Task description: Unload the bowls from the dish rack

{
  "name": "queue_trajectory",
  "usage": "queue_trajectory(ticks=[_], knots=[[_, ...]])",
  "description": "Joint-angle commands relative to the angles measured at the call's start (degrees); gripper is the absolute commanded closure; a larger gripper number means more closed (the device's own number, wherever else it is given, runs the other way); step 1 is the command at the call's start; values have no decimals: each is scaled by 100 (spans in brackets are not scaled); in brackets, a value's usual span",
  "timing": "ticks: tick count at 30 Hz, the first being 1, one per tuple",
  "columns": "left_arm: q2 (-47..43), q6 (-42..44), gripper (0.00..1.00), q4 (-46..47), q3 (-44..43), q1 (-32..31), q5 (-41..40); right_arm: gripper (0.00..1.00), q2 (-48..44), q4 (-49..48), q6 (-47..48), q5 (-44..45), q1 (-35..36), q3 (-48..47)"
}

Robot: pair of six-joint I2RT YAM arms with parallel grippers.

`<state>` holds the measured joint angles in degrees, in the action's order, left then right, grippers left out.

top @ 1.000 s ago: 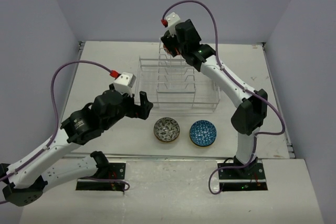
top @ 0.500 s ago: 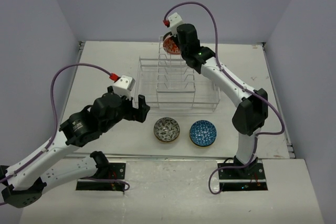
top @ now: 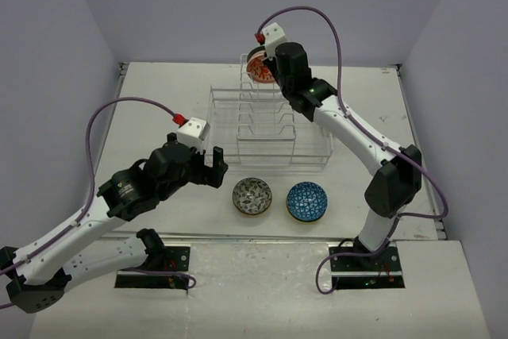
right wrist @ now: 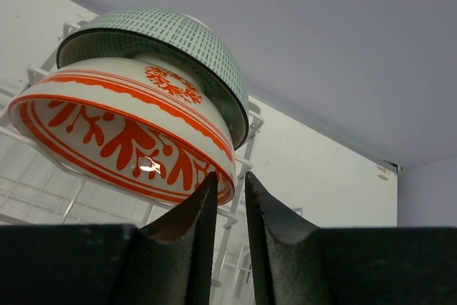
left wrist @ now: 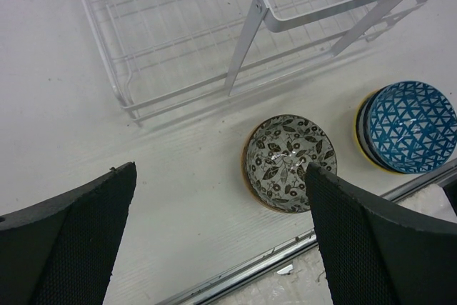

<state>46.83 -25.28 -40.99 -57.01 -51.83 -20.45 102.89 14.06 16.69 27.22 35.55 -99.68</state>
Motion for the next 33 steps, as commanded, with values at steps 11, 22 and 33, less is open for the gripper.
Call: queue_trajectory(ticks=[11, 22, 33], knots=[[-121, 172, 0, 100, 138, -11, -152, 75, 91, -317, -104, -147, 5, -157], [-227, 190, 0, 65, 243, -11, -275, 98, 214, -500, -289, -85, 5, -159], [-482, 111, 0, 153, 217, -11, -653, 100, -813, -1186, -464, -173, 22, 695]])
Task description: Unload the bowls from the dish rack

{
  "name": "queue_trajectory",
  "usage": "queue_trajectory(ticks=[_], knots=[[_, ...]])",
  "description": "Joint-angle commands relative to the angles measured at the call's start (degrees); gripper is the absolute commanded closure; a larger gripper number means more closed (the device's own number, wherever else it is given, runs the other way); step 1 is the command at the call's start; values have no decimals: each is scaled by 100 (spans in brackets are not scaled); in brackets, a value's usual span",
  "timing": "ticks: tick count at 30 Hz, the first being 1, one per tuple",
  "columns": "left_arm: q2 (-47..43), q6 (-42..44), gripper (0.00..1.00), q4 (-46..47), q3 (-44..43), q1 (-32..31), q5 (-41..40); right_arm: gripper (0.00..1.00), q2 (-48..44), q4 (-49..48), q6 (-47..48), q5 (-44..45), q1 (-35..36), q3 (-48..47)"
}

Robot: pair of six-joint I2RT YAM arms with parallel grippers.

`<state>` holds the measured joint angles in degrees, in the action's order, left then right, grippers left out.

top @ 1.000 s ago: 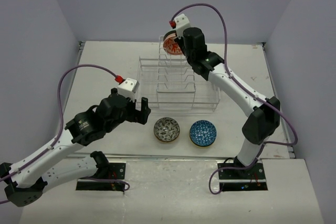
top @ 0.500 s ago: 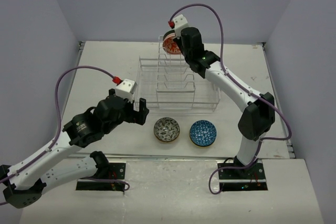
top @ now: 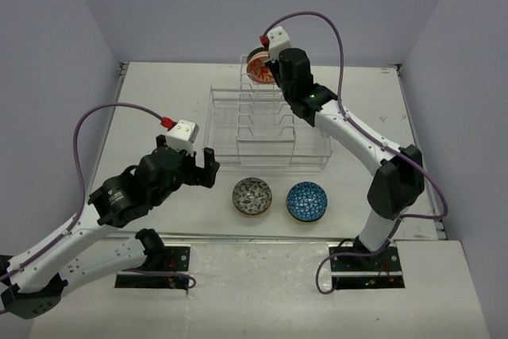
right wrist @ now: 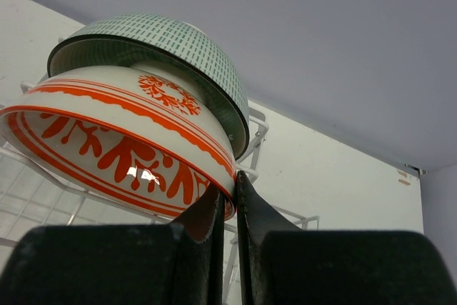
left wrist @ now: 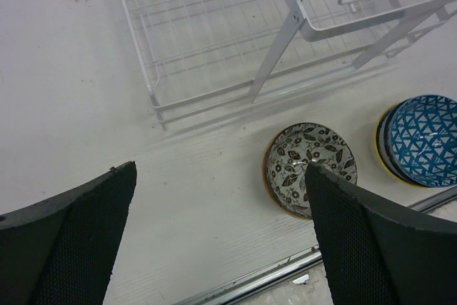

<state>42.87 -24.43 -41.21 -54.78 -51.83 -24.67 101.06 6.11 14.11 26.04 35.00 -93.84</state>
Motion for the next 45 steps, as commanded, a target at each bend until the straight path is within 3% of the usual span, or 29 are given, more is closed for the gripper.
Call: queue_trajectory(ticks=[1, 9, 24, 38, 45], knots=[[-95, 26, 0, 184, -6, -11, -249, 100, -692, -461, -242, -64, 94, 208], [-156, -10, 0, 403, -85, -11, -311, 100, -1088, -1006, -277, -56, 94, 595], [-42, -106, 0, 755, -603, -11, -689, 100, -1457, -629, -637, -371, 94, 288], [1188, 175, 0, 1405, -2176, -11, -180, 100, -1527, -85, -927, -582, 94, 103], [2013, 184, 0, 1572, -2906, -11, -223, 100, -1958, 505, -1639, -1126, 86, 270]])
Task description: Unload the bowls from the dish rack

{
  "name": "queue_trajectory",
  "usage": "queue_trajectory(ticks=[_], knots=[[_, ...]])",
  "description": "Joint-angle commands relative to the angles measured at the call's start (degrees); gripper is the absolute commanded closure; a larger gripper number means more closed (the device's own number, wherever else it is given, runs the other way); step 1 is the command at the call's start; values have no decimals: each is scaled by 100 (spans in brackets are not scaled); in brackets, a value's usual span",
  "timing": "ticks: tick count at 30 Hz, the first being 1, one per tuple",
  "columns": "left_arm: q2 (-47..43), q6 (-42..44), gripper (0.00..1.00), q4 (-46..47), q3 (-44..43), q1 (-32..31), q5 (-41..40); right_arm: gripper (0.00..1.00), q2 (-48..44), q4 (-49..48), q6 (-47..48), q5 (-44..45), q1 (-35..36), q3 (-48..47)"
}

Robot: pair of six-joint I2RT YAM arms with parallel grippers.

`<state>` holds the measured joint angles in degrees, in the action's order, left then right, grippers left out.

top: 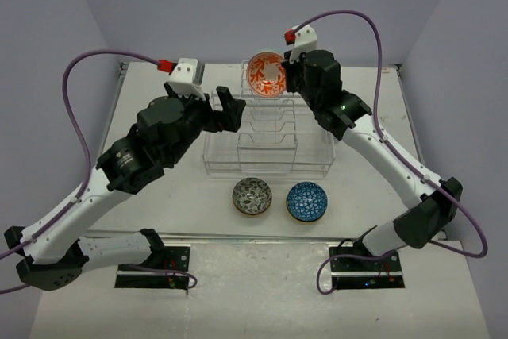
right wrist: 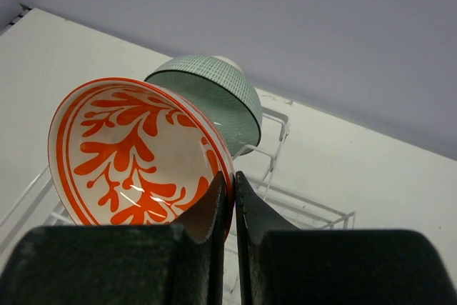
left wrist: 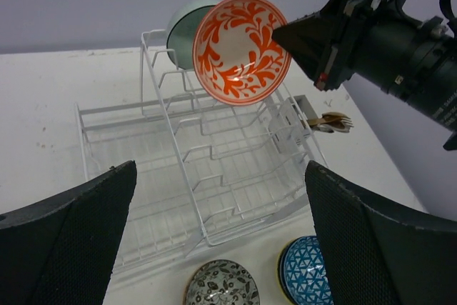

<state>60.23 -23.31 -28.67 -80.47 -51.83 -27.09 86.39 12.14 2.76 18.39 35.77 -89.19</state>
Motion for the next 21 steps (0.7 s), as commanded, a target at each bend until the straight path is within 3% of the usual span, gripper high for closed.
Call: queue_trajectory(ticks=[1, 5, 14, 21], knots=[[340, 46, 0, 353, -373, -11, 11, 100, -535, -46, -644, -450, 9, -161], [700, -103, 0, 344, -557, -2, 64, 100, -859, 104, -1031, -758, 18, 120], [2026, -253, 1, -438, -1840, 121, -138, 100, -1080, 1000, -1858, -1048, 27, 7], [2458, -148, 25, -745, -2193, 182, -288, 100, -1247, 1282, -2017, -671, 62, 24]])
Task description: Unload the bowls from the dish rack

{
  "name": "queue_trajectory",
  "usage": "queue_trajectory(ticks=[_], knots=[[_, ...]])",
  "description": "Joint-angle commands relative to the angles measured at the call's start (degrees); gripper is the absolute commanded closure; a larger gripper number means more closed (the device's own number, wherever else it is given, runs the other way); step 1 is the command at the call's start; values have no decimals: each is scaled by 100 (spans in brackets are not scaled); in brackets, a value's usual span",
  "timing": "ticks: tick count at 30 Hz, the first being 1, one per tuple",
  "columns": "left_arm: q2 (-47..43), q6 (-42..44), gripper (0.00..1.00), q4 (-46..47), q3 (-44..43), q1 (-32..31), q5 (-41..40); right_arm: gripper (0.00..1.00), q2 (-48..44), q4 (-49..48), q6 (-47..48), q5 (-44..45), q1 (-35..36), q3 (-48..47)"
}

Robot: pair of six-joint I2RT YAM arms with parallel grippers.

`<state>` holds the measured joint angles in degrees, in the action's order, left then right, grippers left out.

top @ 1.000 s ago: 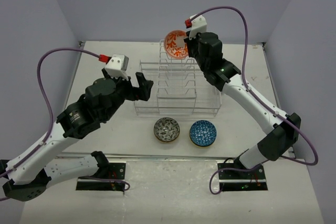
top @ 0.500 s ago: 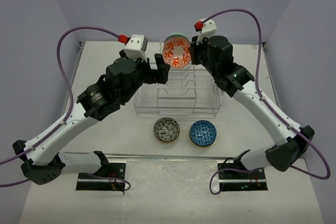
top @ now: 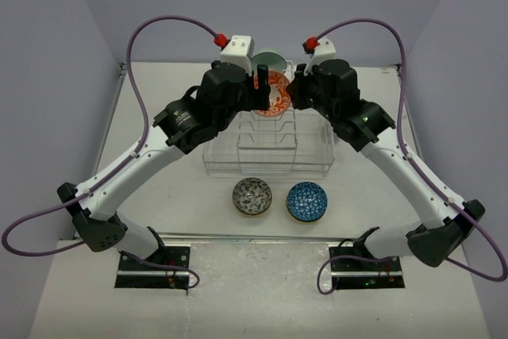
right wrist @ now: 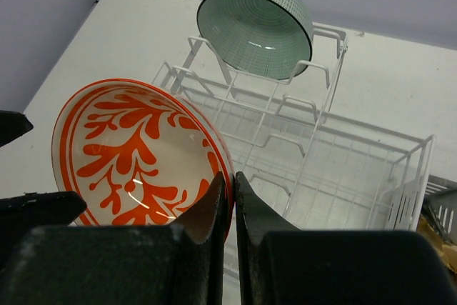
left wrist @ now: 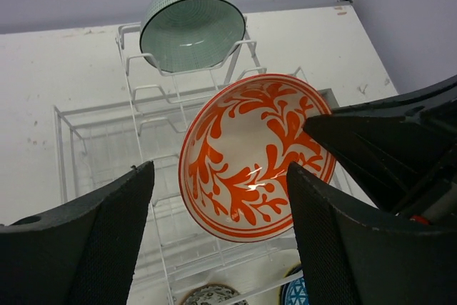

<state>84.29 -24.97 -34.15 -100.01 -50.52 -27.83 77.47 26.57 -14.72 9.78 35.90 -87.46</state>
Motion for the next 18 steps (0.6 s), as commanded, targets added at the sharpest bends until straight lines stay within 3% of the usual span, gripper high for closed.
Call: queue_trajectory(ticks=[1, 4, 6, 10, 14, 15, 18], knots=[[96, 36, 25, -197, -247, 51, -274, 100, -425, -152, -251, 200, 57, -140], [254, 63, 32, -259, -326, 60, -267, 100, -496, -126, -216, 191, 110, -140], [351, 63, 46, -250, -388, 51, -214, 100, -505, -125, -180, 182, 128, -122], [518, 98, 55, -259, -502, 60, -257, 100, -558, -125, -163, 182, 198, -113], [545, 98, 85, -241, -546, 60, -258, 100, -593, -90, -154, 235, 224, -140], [527, 80, 98, -232, -538, 51, -258, 100, -593, -82, -145, 252, 216, -148], [431, 71, 100, -232, -511, 51, -240, 100, -558, -20, -136, 305, 224, -210]])
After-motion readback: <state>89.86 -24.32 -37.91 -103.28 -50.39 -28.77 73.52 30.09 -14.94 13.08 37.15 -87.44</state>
